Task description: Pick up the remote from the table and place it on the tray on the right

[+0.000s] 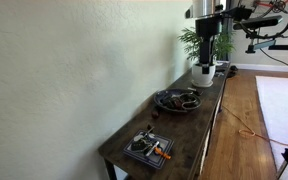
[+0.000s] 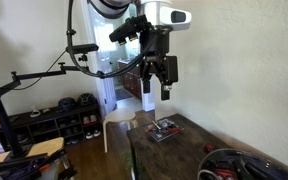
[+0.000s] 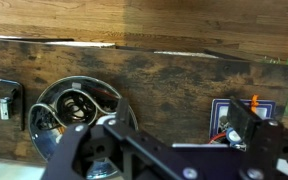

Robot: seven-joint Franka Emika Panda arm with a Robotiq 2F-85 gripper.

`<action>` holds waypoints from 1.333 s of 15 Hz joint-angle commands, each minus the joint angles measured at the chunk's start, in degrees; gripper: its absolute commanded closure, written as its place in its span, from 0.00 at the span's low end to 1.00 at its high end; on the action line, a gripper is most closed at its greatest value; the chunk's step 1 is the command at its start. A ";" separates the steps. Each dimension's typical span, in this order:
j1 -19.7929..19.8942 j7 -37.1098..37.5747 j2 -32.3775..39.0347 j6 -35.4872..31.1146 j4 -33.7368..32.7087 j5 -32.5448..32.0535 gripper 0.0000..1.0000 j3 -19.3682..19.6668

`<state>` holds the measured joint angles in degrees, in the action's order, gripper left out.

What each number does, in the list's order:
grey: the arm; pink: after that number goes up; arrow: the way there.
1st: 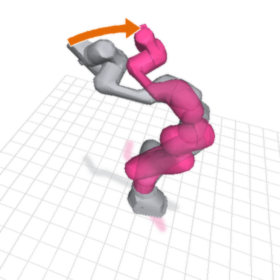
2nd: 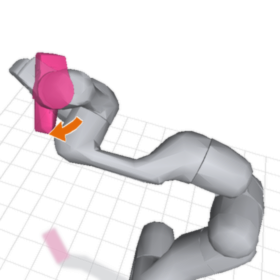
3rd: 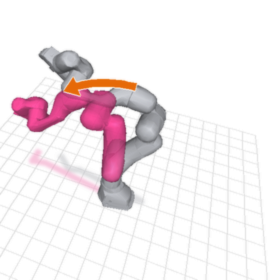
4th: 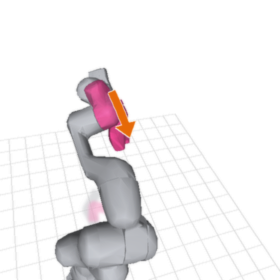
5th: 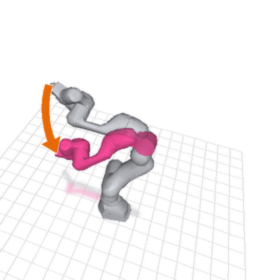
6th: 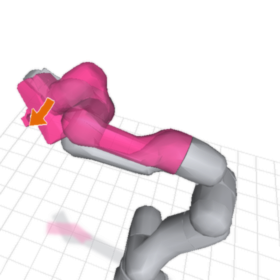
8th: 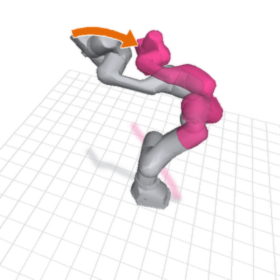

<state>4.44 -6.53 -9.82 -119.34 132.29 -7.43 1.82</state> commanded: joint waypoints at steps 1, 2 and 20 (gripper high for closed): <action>-0.86 -1.72 2.16 -2.16 -1.05 0.29 0.00 0.62; -0.87 -1.79 2.84 -2.42 -1.45 0.29 0.00 0.58; -0.97 -10.26 21.02 -12.75 -11.78 2.55 0.00 -1.44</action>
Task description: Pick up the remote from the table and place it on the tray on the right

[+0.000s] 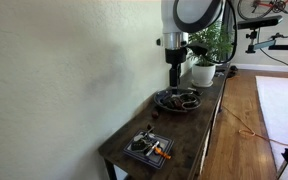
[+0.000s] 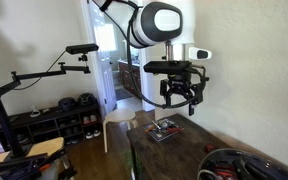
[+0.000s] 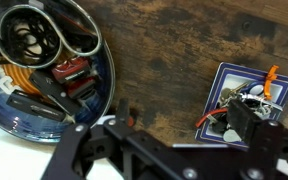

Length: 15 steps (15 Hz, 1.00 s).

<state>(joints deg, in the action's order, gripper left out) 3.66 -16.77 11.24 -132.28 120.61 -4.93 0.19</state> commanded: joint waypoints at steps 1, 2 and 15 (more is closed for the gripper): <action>-0.19 -0.05 0.15 0.19 -0.27 0.05 0.00 0.17; -0.19 -0.08 0.16 0.20 -0.32 0.05 0.00 0.17; 0.65 -8.46 4.40 -0.69 -3.65 -4.28 0.00 0.24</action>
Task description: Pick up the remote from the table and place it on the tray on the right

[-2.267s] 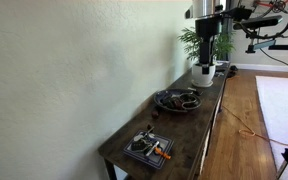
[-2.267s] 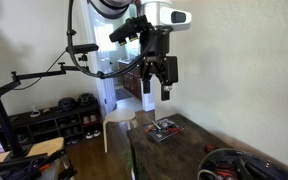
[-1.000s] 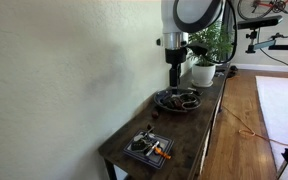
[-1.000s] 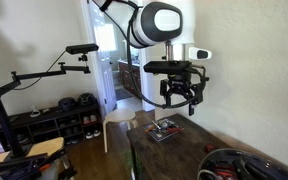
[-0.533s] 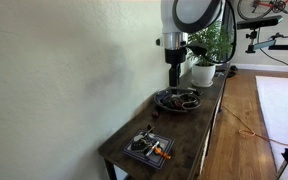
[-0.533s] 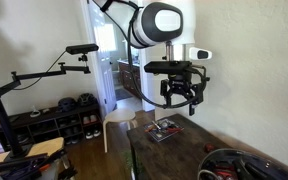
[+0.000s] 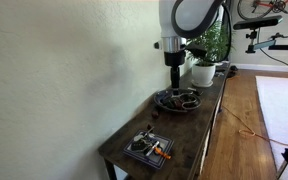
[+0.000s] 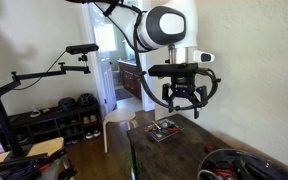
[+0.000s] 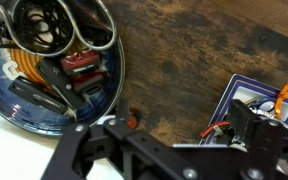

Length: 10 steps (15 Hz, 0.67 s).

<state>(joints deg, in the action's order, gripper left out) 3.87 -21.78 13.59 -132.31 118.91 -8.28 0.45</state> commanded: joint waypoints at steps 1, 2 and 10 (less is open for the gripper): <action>0.61 -4.76 2.74 -0.99 -2.50 -0.75 0.00 -0.17; 0.77 -6.22 3.58 -1.05 -3.19 -0.63 0.00 -0.31; 1.58 -15.16 10.50 -3.41 -8.93 -1.99 0.00 -0.76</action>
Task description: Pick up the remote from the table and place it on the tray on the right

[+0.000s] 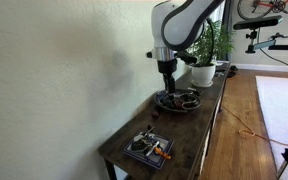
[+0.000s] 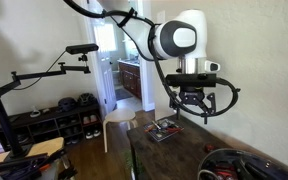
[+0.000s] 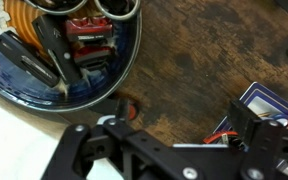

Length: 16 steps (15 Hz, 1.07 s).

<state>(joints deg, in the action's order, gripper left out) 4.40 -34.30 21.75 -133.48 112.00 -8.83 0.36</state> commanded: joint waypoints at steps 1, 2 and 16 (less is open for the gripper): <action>1.15 -3.41 3.07 -2.91 -2.50 -1.62 0.00 -0.68; 1.23 -4.14 3.81 -3.58 -3.02 -1.74 0.00 -0.73; 1.71 -5.75 7.59 -3.82 -5.60 -2.18 0.00 -0.60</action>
<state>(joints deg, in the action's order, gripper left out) 4.79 -38.35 27.02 -136.19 108.28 -9.86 0.24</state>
